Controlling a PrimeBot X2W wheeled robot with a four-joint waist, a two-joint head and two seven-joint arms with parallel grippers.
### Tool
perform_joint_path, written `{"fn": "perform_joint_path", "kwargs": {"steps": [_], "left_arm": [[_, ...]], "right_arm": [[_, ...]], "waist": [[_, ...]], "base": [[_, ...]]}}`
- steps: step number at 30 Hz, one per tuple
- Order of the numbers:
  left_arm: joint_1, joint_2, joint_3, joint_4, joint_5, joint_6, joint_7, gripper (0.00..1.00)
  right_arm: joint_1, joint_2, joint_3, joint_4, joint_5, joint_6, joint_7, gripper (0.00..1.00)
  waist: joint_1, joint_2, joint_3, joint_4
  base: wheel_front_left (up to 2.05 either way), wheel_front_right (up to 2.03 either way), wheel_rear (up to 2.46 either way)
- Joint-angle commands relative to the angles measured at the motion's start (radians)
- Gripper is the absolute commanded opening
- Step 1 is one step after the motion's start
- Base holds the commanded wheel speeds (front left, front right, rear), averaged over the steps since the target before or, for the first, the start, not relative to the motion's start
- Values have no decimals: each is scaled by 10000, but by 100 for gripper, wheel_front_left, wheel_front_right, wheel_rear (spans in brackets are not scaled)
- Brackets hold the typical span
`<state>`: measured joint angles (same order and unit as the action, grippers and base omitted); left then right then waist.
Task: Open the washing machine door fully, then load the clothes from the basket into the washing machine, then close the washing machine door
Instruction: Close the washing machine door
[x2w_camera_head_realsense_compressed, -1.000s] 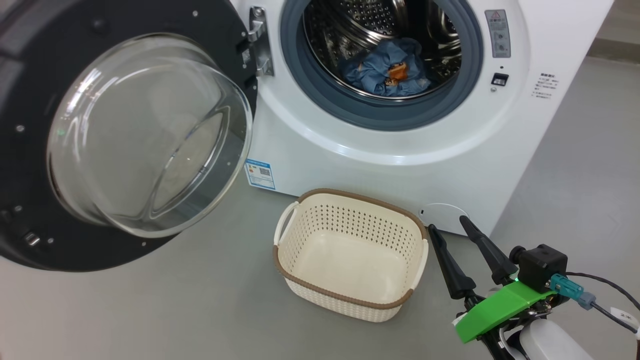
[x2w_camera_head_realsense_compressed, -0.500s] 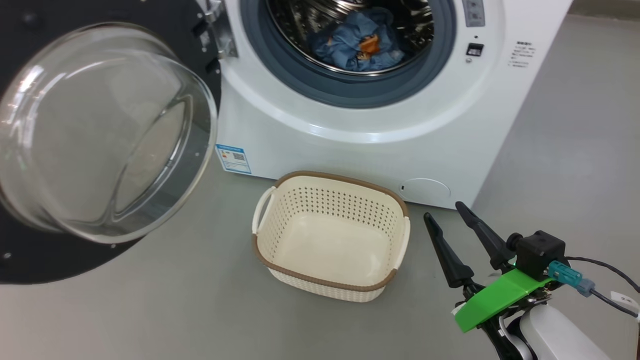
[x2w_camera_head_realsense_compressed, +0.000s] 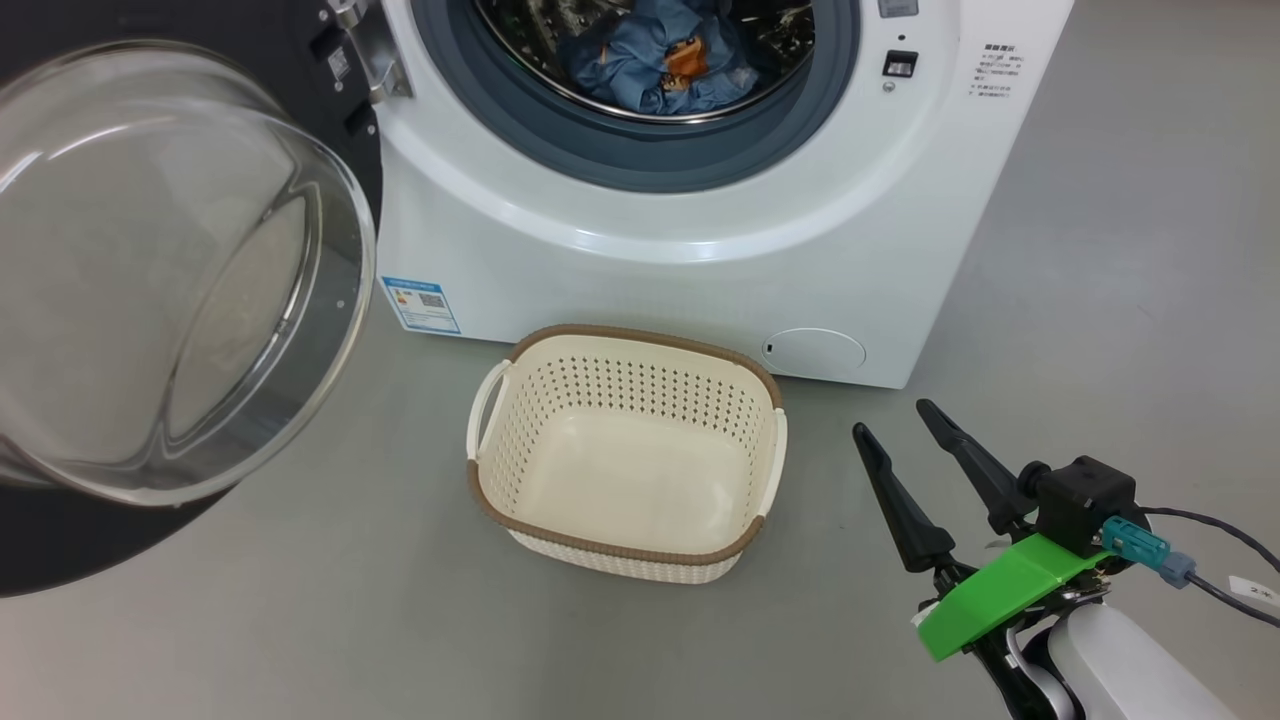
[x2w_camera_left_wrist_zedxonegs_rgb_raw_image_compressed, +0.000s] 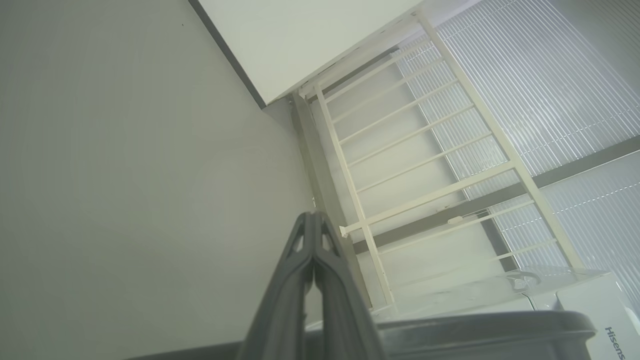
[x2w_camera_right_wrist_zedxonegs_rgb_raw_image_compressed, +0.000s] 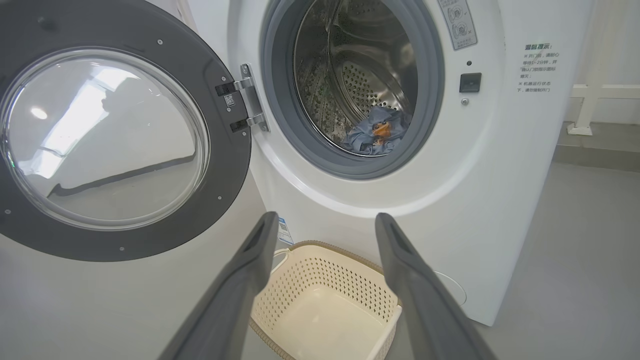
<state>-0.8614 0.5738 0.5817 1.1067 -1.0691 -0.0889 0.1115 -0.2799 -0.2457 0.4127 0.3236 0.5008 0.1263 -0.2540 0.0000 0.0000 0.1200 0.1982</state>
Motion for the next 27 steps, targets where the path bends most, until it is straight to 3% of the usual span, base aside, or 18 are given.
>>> {"fn": "perform_joint_path", "kwargs": {"steps": [1, 12, 21, 27], "left_arm": [[-166, 722, 91, -29, -86, -126, 112, 0], [-225, 694, -279, 870, -147, -325, 1291, 0], [-93, 596, -858, 982, -201, -404, 3563, 0], [380, 346, -1284, 181, -497, -414, 5434, 0]], "right_arm": [[-272, -69, 124, -230, 3, 44, -78, 100], [-254, -152, 99, -196, 0, 44, -78, 100], [-136, -82, 48, -119, 38, 44, -78, 100], [-37, 2, 0, -88, 44, 44, -78, 100]], "waist": [[0, 0, 47, -43], [0, 0, 34, 12], [0, 0, -231, 208], [0, 0, -416, 342]], "base": [[0, 0, 0], [0, 0, 0], [0, 0, 0], [0, 0, 0]]}}
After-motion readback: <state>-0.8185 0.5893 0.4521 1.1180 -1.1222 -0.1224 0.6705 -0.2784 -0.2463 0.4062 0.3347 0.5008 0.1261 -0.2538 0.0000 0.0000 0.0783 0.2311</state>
